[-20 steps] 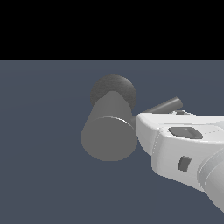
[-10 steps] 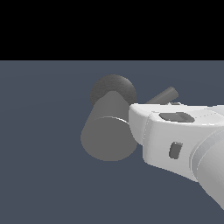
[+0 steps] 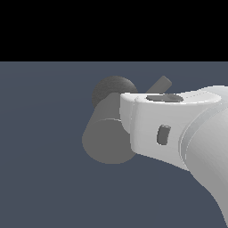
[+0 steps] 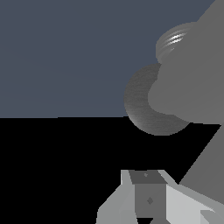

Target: Turn on the faucet by rotating a designated handle.

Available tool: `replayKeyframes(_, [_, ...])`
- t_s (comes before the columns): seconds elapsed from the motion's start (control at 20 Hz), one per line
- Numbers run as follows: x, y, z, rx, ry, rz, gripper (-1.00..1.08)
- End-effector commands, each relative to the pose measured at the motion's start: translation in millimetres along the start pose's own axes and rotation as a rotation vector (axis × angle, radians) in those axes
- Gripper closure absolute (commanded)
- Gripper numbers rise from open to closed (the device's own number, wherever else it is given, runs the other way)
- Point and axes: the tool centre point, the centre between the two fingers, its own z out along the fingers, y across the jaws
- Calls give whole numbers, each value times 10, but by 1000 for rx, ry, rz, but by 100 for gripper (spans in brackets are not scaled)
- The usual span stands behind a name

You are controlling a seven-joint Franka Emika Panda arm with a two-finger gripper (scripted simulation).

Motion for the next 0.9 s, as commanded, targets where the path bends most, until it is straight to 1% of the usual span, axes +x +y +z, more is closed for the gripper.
replayKeyframes(0.0, [-270,121,32,-12,-59,-3,108])
replayKeyframes(0.1, [-296,140,31,-13,-61,-3,108])
replayKeyframes(0.15, [-35,-22,4,13,-1,2,108])
replayKeyframes(0.85, [-353,405,9,-1,-34,-1,108])
